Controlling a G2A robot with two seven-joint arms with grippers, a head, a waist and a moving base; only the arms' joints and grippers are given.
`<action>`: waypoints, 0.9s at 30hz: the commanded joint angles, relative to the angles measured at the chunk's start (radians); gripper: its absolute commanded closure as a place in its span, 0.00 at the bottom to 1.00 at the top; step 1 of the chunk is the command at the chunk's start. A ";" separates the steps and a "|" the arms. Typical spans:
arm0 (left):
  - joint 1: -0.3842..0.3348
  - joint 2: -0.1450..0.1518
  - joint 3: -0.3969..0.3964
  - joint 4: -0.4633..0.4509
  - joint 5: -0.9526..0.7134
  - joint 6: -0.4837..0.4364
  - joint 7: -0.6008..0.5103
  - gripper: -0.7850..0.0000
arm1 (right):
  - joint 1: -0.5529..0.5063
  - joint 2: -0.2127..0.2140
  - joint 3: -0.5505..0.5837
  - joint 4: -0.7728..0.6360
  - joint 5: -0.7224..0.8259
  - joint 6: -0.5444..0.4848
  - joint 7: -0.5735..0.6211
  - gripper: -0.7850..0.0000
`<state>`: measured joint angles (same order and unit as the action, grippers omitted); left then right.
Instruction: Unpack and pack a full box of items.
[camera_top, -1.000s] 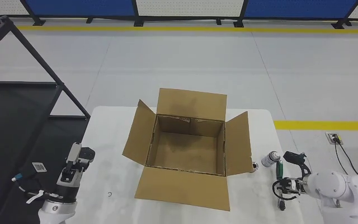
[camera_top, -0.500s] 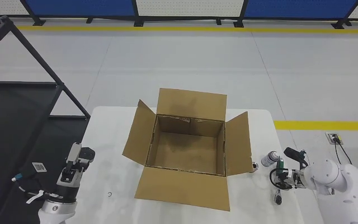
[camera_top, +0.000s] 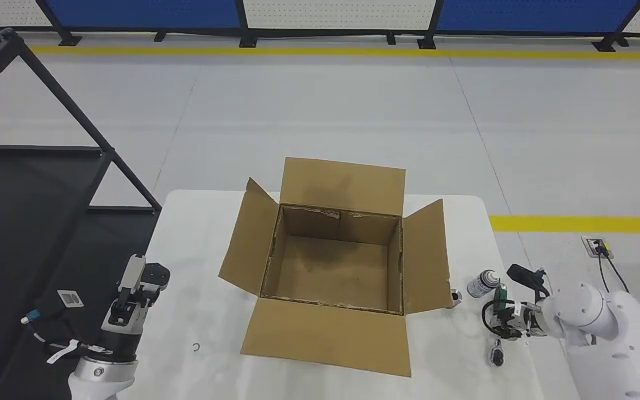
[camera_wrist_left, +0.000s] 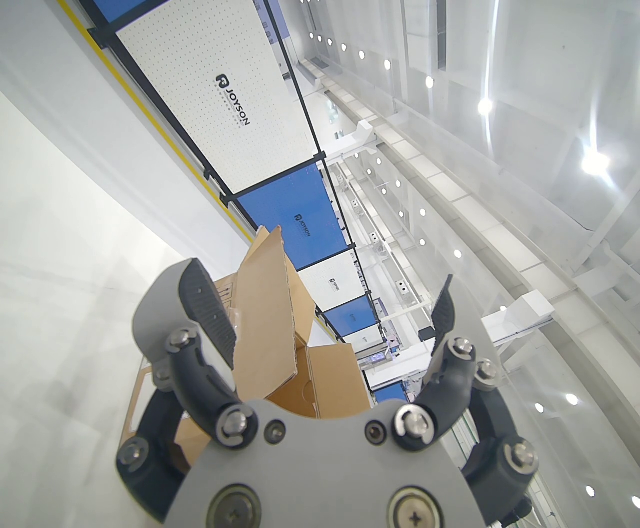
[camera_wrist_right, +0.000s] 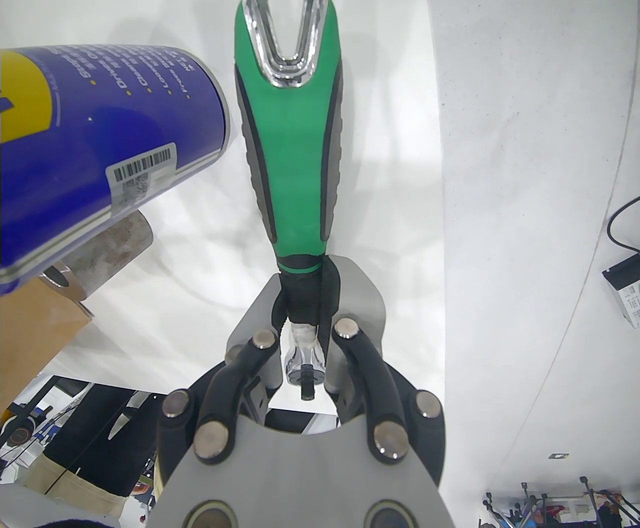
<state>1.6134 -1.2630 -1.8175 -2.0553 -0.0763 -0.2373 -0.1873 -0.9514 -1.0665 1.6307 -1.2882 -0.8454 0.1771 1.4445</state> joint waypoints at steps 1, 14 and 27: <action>0.000 0.000 0.000 0.000 0.000 0.000 0.000 0.00 | 0.002 0.002 -0.002 0.004 0.006 -0.001 -0.002 0.77; 0.000 0.000 0.000 0.000 0.000 0.000 0.000 0.00 | -0.029 0.020 0.037 -0.032 0.066 -0.015 -0.019 0.65; 0.000 0.000 0.000 0.000 0.000 0.000 0.000 0.00 | -0.315 0.038 0.284 -0.366 0.400 -0.159 -0.125 0.18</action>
<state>1.6134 -1.2630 -1.8175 -2.0553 -0.0763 -0.2373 -0.1873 -1.2435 -1.0280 1.9007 -1.6316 -0.4838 0.0338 1.3367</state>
